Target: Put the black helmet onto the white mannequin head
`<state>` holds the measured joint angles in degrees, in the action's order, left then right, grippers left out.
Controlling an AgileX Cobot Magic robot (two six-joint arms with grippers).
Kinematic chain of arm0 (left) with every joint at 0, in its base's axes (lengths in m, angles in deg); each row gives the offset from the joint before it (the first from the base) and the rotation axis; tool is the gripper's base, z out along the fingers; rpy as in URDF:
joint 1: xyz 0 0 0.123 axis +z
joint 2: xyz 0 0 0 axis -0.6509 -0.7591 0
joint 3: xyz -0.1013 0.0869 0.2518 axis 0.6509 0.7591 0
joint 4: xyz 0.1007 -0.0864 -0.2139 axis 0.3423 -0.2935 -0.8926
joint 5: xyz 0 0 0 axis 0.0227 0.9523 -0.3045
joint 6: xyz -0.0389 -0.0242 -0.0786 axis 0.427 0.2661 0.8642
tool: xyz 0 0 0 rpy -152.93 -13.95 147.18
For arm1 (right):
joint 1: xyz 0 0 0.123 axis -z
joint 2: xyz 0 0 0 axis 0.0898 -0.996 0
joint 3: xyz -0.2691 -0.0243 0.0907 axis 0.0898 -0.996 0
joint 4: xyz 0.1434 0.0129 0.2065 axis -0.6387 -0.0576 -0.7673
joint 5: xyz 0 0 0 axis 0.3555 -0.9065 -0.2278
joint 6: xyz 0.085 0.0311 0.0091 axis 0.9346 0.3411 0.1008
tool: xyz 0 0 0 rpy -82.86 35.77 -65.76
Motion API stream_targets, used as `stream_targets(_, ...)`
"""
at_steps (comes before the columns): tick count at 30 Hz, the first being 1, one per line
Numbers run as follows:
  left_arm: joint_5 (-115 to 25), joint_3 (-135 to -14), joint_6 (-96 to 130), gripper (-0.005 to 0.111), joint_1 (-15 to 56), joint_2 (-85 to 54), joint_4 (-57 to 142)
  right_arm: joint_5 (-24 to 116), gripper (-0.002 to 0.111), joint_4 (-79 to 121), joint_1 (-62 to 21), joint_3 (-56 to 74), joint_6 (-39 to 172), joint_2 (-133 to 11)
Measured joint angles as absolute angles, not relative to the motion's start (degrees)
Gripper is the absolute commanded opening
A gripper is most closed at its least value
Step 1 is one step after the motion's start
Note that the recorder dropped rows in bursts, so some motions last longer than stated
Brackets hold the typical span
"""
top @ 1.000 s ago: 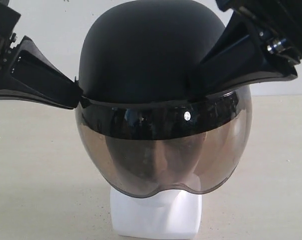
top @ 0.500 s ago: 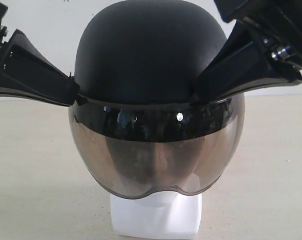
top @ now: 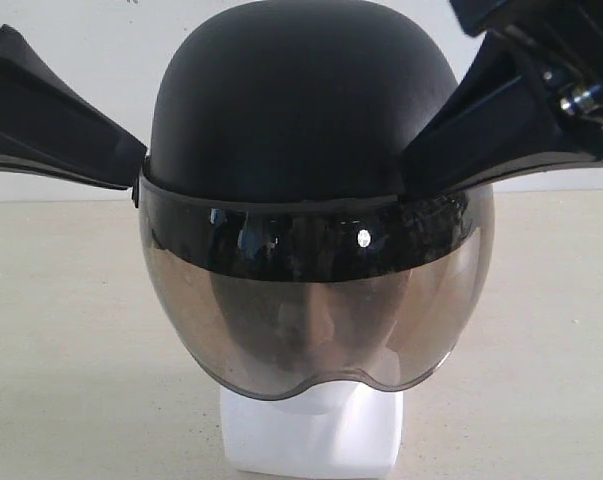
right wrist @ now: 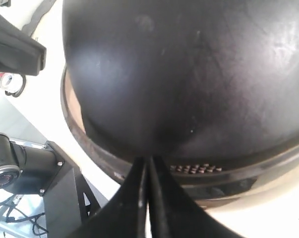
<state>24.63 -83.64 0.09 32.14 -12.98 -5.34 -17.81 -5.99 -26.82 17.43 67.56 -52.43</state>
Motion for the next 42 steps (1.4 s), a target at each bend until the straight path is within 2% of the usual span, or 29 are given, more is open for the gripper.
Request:
stream_targets(12, 24.6, -83.6, 0.1, 0.004, 32.1, -10.7, -4.5, -17.8, 0.000, -2.8, -26.8, 17.2, 69.4, -47.2)
stream_targets(27, 24.7, -76.6, -4.7, 0.004, 32.1, 3.0, 1.2, -20.0, 0.000, 3.7, -26.8, 17.1, 70.3, -36.4)
stream_targets(42, 24.7, -76.6, -5.1, 0.004, 32.1, 5.3, 1.8, -20.0, 0.000, 3.7, -26.8, 17.1, 70.3, -35.2)
